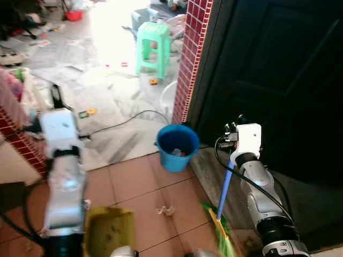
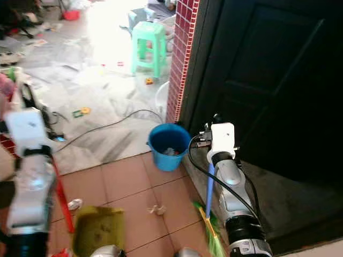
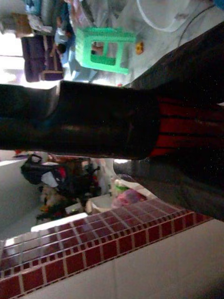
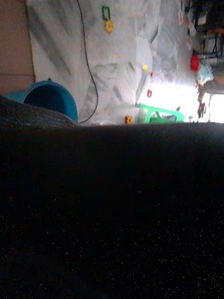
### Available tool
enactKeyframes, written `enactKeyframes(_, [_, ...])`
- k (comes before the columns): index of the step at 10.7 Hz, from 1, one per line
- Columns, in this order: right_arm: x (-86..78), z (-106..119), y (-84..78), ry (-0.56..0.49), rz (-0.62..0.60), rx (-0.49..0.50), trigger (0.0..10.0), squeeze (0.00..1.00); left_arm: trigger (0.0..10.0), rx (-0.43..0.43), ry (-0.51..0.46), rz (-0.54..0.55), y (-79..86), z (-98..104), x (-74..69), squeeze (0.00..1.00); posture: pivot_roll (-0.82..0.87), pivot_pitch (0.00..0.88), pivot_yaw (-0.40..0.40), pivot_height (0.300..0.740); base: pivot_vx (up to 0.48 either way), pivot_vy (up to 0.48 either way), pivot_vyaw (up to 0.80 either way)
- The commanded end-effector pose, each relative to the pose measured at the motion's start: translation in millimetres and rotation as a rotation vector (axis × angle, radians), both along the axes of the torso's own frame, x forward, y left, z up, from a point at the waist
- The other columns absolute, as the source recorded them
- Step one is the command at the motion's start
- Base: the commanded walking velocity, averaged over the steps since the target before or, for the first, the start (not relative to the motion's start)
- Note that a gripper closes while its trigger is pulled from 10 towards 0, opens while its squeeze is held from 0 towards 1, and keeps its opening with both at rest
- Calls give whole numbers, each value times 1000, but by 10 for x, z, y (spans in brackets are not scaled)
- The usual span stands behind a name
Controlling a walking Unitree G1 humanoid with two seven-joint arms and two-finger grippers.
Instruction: Sweep floor
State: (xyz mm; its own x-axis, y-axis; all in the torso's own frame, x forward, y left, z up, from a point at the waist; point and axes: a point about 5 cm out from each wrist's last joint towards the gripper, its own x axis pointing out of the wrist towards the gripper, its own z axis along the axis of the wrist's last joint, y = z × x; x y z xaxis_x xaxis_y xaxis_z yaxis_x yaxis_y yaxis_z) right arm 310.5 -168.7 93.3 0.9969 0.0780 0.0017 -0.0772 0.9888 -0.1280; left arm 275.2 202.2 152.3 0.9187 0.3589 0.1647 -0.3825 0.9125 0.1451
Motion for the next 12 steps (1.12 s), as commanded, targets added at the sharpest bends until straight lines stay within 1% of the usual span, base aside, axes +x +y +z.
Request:
enactKeyframes(1, [81,148,30,-54,22,-3,10000,0,10000,-51,-36,-6,-84,93,18,0,-15,34,-35,740,0,0,0])
enactKeyframes(2, [111,258,90,-99,54,2,10000,0,10000,-67,-49,-27,-192,165,35,0,-1,56,-38,740,0,0,0])
enactKeyframes(3, [105,283,139,-111,70,-13,10000,0,10000,-104,-31,-56,-233,124,8,0,8,66,-33,740,0,0,788])
enactKeyframes(4, [85,272,176,-110,78,-8,10000,0,10000,-104,5,-82,-246,13,-37,0,9,64,-32,740,0,0,788])
enactKeyframes(5, [61,247,178,-104,73,-4,10000,0,10000,-78,34,-71,-211,-80,-58,0,6,58,-28,740,0,0,0])
enactKeyframes(6, [51,221,159,-95,63,-4,10000,0,10000,-63,46,-55,-158,-117,-21,0,3,53,-27,740,0,0,0])
enactKeyframes(7, [39,209,136,-92,53,0,10000,0,10000,-27,51,-40,-120,-134,52,0,-6,38,-25,740,0,0,0])
enactKeyframes(8, [35,204,106,-91,42,-2,10000,0,10000,-41,56,-36,-119,-144,106,0,-10,28,-22,740,0,0,0])
enactKeyframes(9, [32,194,86,-89,34,-6,10000,0,10000,-47,62,-44,-140,-157,125,0,-11,22,-22,740,0,0,0])
enactKeyframes(10, [27,169,74,-84,30,-8,10000,0,10000,-66,71,-75,-195,-205,124,0,-12,16,-21,740,0,0,0])
enactKeyframes(11, [22,136,101,-77,34,-8,10000,0,10000,-96,100,-89,-239,-302,125,0,-12,6,-24,740,0,0,0])
enactKeyframes(12, [28,134,148,-81,43,8,10000,0,10000,-81,119,-100,-272,-361,138,0,-14,2,-26,740,0,0,0])
